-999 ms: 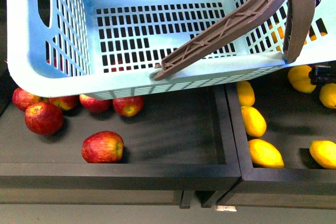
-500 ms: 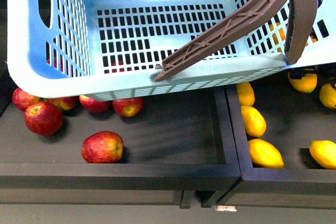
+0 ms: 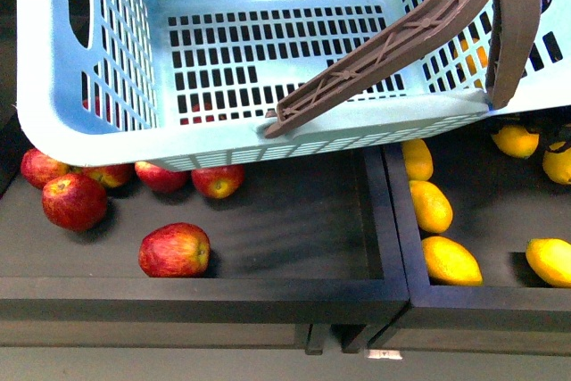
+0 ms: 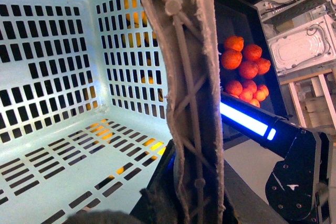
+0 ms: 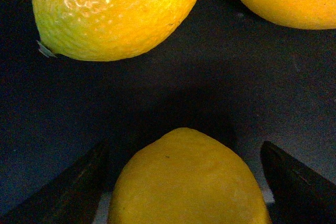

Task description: Pick lemon and mango into basket

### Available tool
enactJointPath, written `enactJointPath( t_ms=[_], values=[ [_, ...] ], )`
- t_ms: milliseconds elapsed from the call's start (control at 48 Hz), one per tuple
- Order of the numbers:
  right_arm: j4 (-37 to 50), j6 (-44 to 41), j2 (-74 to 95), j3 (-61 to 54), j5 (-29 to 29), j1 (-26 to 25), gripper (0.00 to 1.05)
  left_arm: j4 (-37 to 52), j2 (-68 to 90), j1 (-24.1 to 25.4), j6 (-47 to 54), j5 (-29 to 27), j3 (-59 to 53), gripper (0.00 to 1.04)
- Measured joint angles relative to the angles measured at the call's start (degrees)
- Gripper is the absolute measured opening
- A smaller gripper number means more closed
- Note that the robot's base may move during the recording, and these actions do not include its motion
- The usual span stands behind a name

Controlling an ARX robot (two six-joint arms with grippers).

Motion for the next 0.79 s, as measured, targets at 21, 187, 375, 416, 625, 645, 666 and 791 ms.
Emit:
enactJointPath(
  t_ms=[21, 187, 375, 416, 625, 645, 666, 791],
  values=[
    [0.0, 0.07, 0.04, 0.0, 0.09, -0.02, 0.79, 0.0, 0.0, 0.0, 0.0, 0.02, 0.0, 0.07],
    [1.07, 0.42, -0.02, -1.27, 0.7, -0.2, 0.61, 0.0, 0.0, 0.0, 0.0, 0.0, 0.0, 0.07],
    [8.68, 1.11, -5.77, -12.72, -1.46, -1.68, 0.6, 0.0, 0.0, 0.0, 0.0, 0.0, 0.0, 0.07],
    [9.7, 1.09, -6.91, -14.64, -1.62, -1.99, 0.6, 0.0, 0.0, 0.0, 0.0, 0.0, 0.0, 0.07],
    [17.68, -0.15, -21.55, -31.58, -4.59, -6.03, 0.59, 0.0, 0.0, 0.0, 0.0, 0.02, 0.0, 0.07],
    [18.29, -0.15, -23.15, -33.03, -4.87, -6.4, 0.59, 0.0, 0.0, 0.0, 0.0, 0.0, 0.0, 0.07],
    [19.15, -0.13, -25.94, -35.45, -5.51, -6.97, 0.59, 0.0, 0.0, 0.0, 0.0, 0.0, 0.0, 0.07],
    [22.88, 0.46, -39.32, -45.99, -8.52, -8.44, 0.59, 0.0, 0.0, 0.0, 0.0, -0.02, 0.0, 0.07]
  ],
)
